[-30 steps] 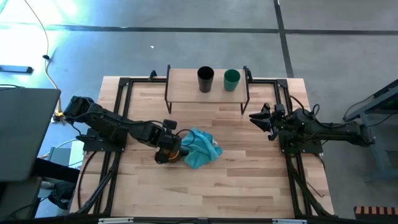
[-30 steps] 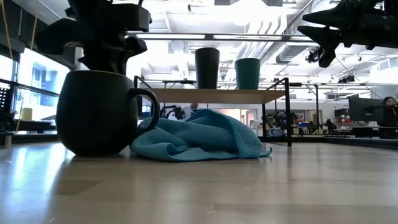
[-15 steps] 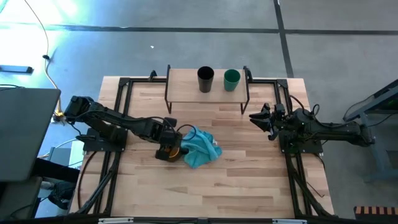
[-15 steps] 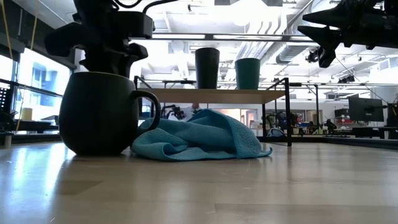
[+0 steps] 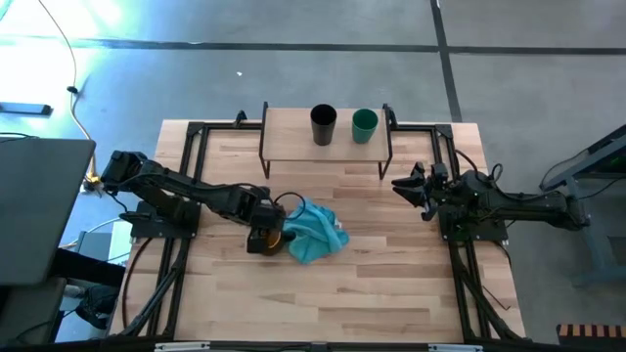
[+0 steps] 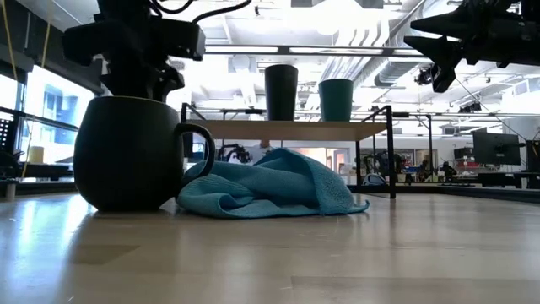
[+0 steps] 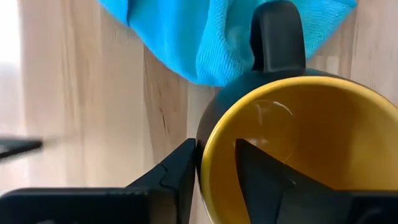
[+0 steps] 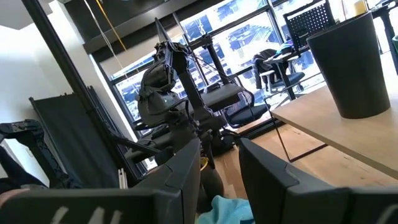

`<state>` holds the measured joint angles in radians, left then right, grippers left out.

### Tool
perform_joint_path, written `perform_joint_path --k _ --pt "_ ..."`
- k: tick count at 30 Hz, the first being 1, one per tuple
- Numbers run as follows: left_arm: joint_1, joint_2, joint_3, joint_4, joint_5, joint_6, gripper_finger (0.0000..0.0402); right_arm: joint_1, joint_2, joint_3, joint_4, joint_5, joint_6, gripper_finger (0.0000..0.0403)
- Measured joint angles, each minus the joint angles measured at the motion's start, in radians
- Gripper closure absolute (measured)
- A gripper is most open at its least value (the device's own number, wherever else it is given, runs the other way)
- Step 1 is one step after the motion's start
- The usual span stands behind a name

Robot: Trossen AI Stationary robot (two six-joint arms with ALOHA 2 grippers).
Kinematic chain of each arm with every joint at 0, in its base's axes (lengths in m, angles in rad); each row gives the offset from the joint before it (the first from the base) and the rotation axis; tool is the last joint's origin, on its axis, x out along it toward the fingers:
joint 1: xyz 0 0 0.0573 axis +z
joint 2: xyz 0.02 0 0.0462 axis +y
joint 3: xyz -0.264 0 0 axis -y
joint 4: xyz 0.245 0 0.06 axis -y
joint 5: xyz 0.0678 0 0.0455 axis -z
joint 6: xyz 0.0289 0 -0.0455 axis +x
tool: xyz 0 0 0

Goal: Stack small to large cups/mugs on shelf
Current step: Put the black mug on the shelf

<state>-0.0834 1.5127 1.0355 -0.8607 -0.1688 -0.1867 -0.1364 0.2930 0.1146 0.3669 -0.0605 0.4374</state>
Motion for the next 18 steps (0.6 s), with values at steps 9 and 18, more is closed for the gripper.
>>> perform_joint_path --k 9,18 --pt "-0.001 0.0 0.0 -0.016 0.014 -0.203 0.0258 0.0 0.0 0.0 -0.012 0.0 0.0 0.0299" --pt "-0.001 0.0 -0.001 -0.06 0.014 -0.372 0.022 0.0 0.0 0.0 -0.019 0.0 0.0 0.0299"
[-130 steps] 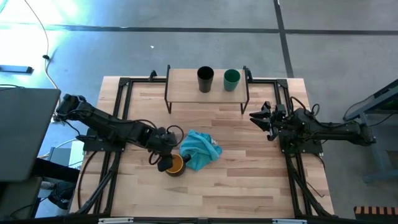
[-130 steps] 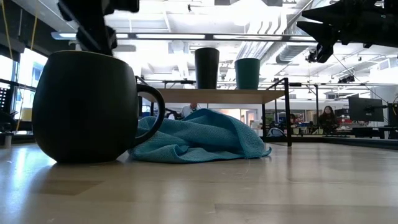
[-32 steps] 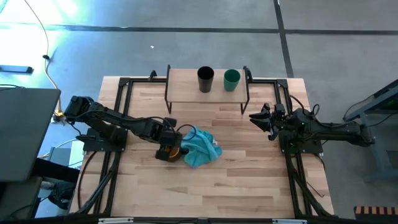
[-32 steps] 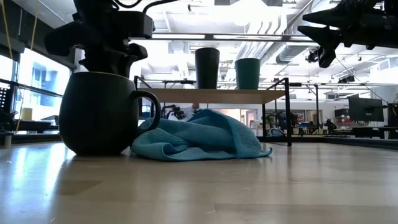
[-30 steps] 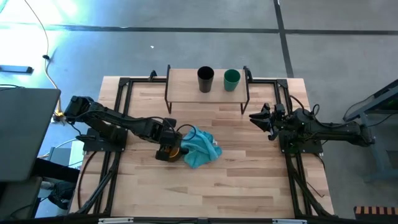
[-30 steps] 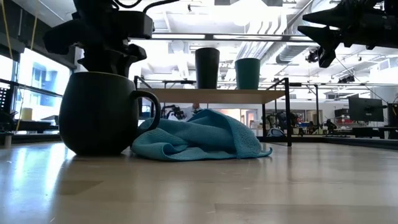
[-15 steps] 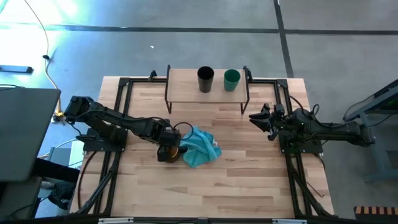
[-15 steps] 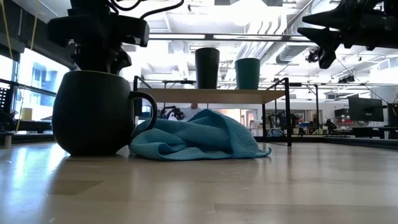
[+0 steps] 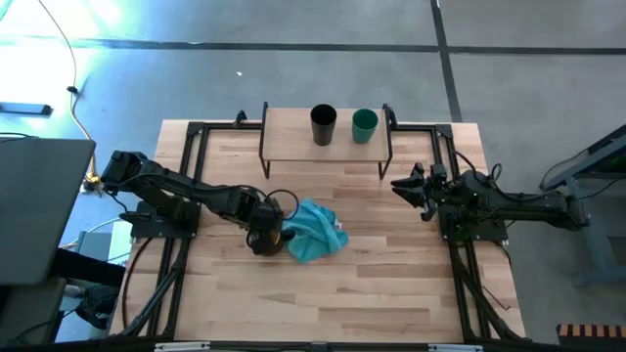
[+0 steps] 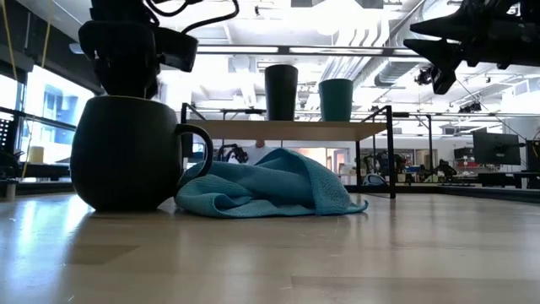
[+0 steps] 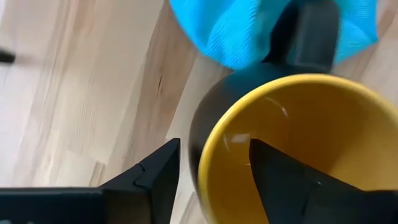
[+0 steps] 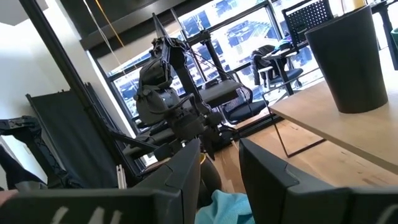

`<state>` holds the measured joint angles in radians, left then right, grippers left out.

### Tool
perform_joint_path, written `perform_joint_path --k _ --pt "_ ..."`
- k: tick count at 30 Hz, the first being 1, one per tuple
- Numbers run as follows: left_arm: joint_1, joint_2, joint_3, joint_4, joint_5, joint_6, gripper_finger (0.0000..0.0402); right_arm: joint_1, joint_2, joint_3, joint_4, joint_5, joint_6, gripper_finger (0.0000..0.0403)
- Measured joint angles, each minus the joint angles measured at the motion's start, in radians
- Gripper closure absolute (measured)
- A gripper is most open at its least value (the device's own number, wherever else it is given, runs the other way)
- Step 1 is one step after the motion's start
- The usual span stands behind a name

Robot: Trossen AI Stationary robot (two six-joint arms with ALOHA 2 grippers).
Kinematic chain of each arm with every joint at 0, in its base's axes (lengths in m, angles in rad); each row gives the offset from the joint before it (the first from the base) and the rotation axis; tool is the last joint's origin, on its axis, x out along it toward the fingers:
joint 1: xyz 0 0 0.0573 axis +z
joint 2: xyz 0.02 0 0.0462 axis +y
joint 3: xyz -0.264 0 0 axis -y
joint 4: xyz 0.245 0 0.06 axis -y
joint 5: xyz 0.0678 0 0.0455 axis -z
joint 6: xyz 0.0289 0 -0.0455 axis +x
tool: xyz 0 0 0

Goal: Stack small to large cups/mugs on shelf
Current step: Put the black mug on the shelf

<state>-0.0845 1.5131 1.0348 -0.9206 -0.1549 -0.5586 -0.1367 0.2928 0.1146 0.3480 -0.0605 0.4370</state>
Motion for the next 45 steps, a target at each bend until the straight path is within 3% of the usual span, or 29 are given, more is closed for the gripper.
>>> perform_joint_path --k 7,20,31,45 --pt "0.0 -0.003 0.0 -0.069 0.01 -0.174 0.022 0.0 0.0 0.0 -0.016 0.0 0.0 0.0299" --pt "0.0 -0.006 0.0 -0.105 0.186 -0.495 0.0232 0.0 0.0 0.0 -0.033 0.0 -0.007 0.0299" --pt "0.0 -0.006 0.0 -0.104 0.218 -0.511 0.0253 0.0 0.0 0.0 -0.033 0.0 -0.018 0.0299" --pt "0.0 -0.006 0.0 -0.103 0.182 -0.369 0.0364 0.0 0.0 0.0 -0.034 0.0 -0.018 0.0299"
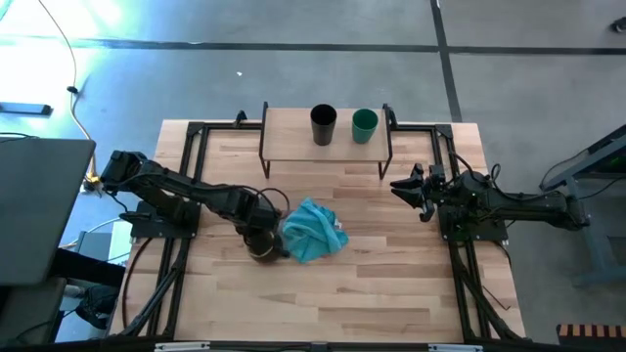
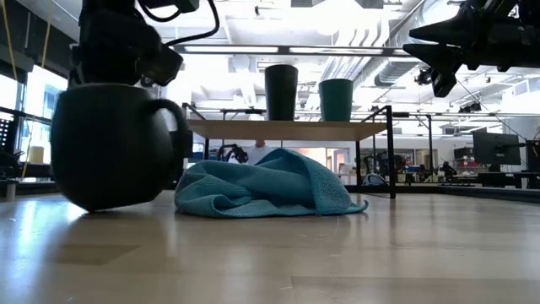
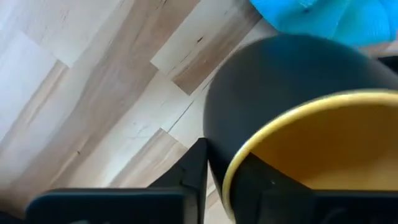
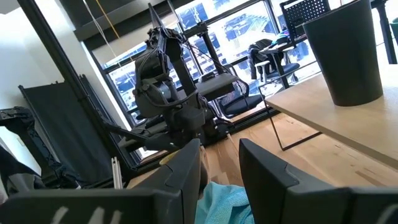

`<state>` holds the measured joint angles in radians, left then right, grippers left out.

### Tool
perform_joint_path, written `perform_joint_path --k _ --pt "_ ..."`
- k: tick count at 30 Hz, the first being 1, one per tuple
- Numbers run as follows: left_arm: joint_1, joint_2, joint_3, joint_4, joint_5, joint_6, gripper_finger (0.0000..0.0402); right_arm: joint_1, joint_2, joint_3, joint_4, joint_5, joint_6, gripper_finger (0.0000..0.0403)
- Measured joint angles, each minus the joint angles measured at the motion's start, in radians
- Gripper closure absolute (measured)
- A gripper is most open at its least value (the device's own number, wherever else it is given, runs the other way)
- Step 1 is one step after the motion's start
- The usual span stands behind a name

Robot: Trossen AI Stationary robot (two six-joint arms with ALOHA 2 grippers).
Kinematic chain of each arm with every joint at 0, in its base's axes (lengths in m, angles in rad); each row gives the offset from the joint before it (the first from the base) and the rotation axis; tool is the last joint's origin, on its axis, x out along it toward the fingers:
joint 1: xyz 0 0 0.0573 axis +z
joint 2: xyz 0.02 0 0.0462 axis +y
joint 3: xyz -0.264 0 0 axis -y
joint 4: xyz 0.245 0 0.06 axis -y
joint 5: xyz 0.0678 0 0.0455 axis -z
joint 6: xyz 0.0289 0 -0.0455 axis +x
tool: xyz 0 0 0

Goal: Stack small to large cups/mugs on shelf
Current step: Put the black mug on the shelf

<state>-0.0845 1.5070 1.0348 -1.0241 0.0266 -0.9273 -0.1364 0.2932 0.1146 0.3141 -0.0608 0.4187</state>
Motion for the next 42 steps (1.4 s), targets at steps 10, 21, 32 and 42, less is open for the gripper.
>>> perform_joint_path --k 10,21,32,42 --pt "0.0 0.0 -0.001 -0.046 -0.087 0.205 0.0381 0.0 0.0 0.0 0.0 0.0 0.01 0.0299" --pt "0.002 0.0 0.178 -0.158 -0.404 0.626 0.0392 0.0 0.0 0.0 0.002 0.001 0.011 0.0299" --pt "0.168 0.052 0.242 -0.175 -0.317 0.937 0.0381 0.0 0.0 0.0 0.003 0.001 0.034 0.0299" --pt "0.205 0.112 0.242 -0.154 -0.259 1.059 0.0383 0.0 0.0 0.0 0.002 0.001 0.036 0.0299"
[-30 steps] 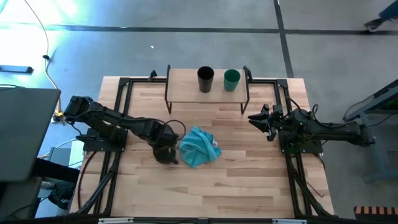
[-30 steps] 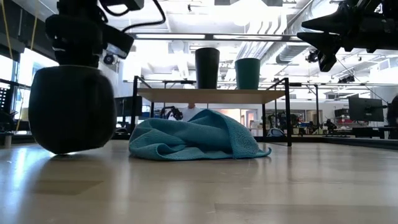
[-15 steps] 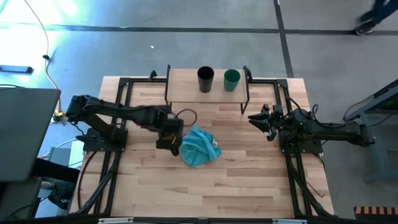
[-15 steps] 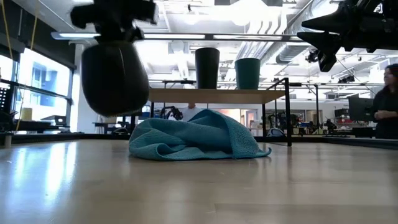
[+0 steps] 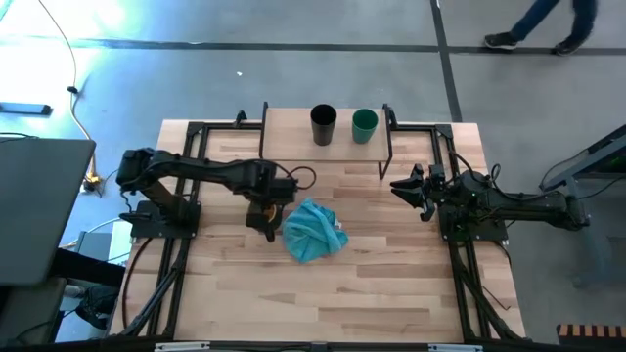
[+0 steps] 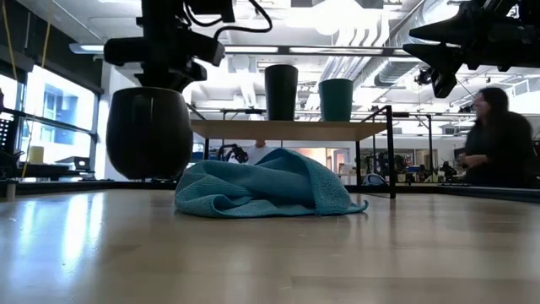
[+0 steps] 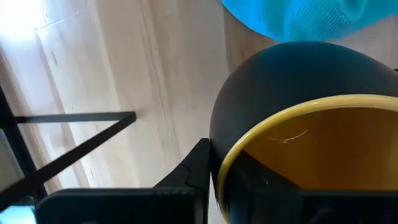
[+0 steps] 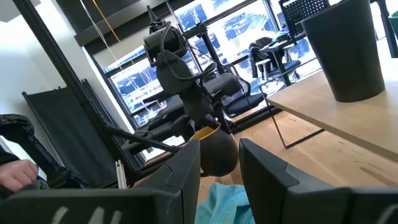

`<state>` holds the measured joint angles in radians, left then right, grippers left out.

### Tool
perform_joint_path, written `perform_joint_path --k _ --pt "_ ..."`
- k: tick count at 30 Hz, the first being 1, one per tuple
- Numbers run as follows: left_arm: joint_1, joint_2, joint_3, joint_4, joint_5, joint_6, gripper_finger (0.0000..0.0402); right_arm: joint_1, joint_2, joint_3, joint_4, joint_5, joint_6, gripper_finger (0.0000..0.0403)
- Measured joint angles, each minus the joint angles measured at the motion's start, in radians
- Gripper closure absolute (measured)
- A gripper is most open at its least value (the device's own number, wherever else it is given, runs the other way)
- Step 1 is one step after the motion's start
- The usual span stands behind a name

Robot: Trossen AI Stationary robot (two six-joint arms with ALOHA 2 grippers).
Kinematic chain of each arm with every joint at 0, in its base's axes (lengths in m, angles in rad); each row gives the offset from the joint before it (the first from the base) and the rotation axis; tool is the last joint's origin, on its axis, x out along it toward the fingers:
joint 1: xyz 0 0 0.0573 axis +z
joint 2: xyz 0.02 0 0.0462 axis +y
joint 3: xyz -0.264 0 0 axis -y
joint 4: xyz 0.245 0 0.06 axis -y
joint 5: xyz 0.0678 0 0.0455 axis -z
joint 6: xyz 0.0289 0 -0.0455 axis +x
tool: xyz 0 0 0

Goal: Stack small to large cups/mugs on shelf
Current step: Put the black mug on the shelf

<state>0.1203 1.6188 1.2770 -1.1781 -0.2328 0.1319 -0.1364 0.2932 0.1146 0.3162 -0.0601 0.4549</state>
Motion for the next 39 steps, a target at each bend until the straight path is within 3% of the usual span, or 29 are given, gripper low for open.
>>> perform_joint_path --k 9,16,26,39 --pt "0.005 0.019 0.0 0.011 0.038 0.028 0.0396 0.0 0.0 0.0 -0.001 0.0 -0.007 0.0299" --pt "0.005 0.064 0.0 0.023 0.064 0.029 0.037 0.0 0.0 0.0 -0.002 0.0 -0.004 0.0299" --pt "0.004 0.071 0.0 0.033 0.075 0.015 0.0382 0.0 0.0 0.0 -0.009 0.0 0.009 0.0299" --pt "0.005 0.07 0.0 0.034 0.086 -0.006 0.0328 0.0 0.0 0.0 -0.009 0.0 0.009 0.0299"
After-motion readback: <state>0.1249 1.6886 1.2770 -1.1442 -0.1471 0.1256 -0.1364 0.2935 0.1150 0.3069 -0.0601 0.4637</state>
